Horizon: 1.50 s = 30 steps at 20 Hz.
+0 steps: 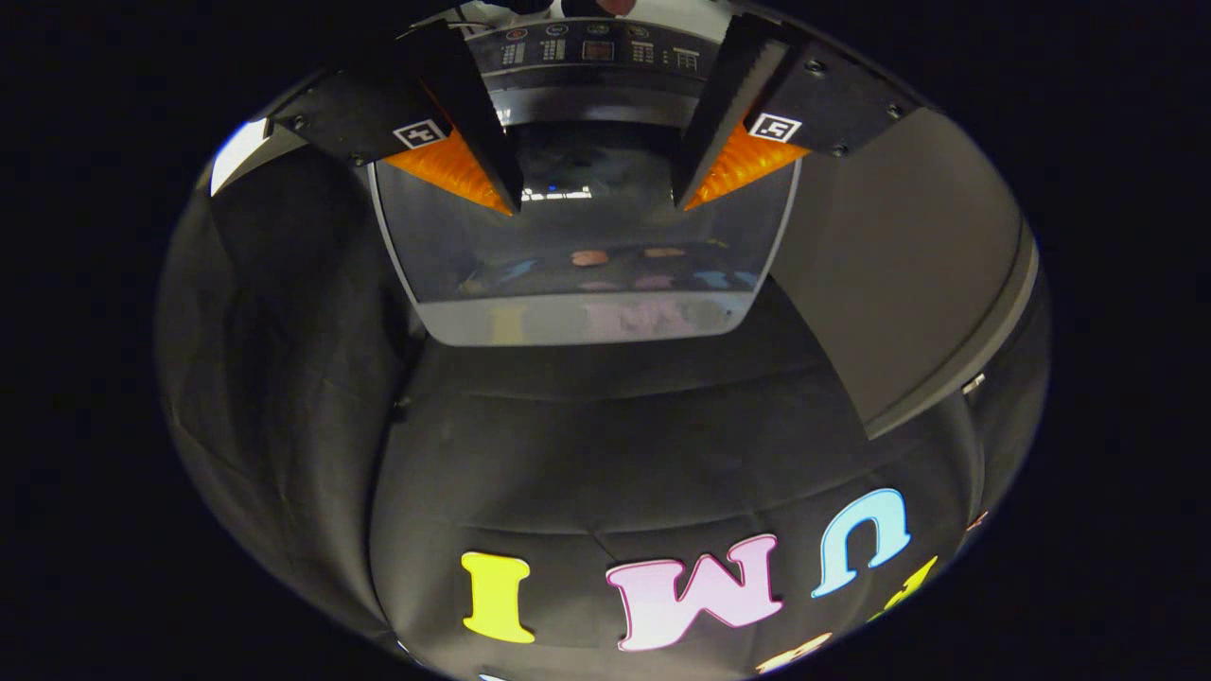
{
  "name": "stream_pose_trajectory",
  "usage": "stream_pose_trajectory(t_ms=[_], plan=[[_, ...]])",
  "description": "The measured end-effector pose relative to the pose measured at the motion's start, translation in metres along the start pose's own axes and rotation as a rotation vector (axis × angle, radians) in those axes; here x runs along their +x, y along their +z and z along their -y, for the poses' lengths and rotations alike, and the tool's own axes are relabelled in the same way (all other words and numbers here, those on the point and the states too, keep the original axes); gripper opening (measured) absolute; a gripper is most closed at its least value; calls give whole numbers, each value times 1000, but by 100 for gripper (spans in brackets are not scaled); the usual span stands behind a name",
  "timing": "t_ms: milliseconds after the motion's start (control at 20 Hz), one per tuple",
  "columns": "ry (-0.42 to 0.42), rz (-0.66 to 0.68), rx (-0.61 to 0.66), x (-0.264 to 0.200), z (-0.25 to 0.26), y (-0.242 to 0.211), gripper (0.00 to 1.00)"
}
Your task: Put the clothes into the washing machine and then close the washing machine lid.
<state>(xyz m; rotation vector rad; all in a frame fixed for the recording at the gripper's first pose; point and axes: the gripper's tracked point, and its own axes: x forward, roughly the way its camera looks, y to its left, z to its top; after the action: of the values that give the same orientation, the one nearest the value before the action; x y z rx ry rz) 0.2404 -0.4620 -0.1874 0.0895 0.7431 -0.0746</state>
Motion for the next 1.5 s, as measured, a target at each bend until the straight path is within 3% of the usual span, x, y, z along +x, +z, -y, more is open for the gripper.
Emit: stream_pose_trajectory(t_ms=[300,500,700,1100,1500], plan=[[-3,33,21,-7,-7,14,99],[52,147,4,-59,-20,45,99],[79,308,-36,-106,-45,105,99],[48,592,-22,-203,-64,205,99],[27,771,-13,-278,-74,229,99]])
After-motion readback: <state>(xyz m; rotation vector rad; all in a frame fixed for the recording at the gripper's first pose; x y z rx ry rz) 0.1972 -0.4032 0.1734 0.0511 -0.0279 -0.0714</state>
